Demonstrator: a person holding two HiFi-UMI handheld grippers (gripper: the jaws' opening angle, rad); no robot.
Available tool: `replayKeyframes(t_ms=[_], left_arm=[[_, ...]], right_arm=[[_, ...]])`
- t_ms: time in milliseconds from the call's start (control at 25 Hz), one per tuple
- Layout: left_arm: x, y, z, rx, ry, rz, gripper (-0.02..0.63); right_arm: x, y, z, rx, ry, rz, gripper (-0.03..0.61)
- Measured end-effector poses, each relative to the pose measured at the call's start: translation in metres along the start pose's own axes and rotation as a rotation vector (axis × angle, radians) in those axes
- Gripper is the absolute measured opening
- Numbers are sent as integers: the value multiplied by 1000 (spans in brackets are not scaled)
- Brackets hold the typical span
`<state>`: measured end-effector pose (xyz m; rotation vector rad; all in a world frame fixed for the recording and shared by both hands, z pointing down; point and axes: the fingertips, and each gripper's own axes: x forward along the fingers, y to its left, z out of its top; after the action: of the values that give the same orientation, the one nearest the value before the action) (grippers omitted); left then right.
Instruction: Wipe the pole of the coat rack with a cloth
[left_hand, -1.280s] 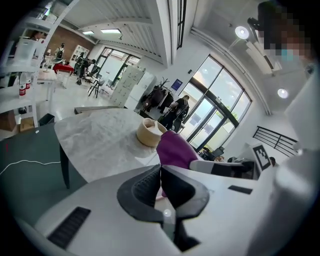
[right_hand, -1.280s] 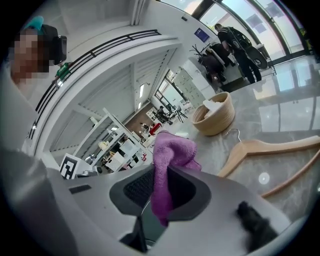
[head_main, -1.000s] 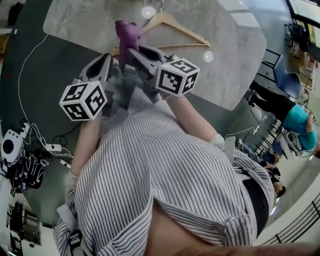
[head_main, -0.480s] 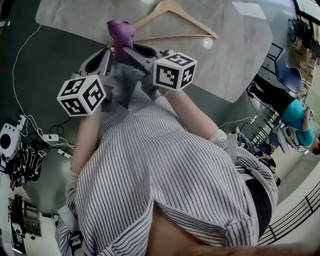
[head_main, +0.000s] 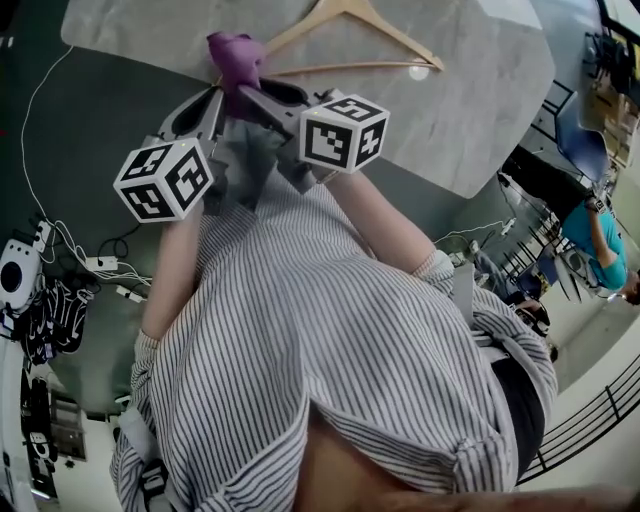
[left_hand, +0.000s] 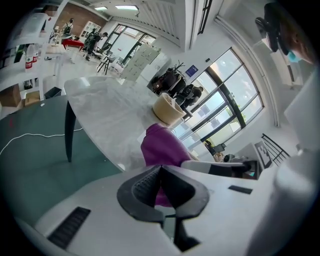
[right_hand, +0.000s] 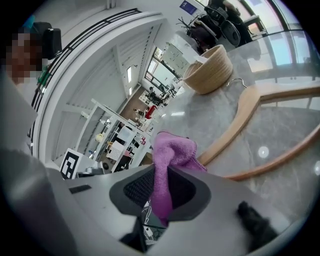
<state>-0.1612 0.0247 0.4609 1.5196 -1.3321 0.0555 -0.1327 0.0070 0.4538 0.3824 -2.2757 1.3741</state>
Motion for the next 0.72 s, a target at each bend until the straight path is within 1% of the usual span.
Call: replayKeyframes(t_ms=[80,200,400,600,720], left_arm=[[2,-2,1,2,5,-3,14],[4,-2,1,8,18,-6,14],[5,3,6,38,26,15,14],[8,3,10,56,50,-5,14],[7,7,11,71,60,10,14]], right_arm=[[1,-1,-1,18,0,-1,75],[1,-4,-3,15,-3,-17,75],[2,-5,-2,21,-9,-33,75],[2,-5,-3,39,-26,-56,75],[2,-5,-3,49,-35,-68,75]])
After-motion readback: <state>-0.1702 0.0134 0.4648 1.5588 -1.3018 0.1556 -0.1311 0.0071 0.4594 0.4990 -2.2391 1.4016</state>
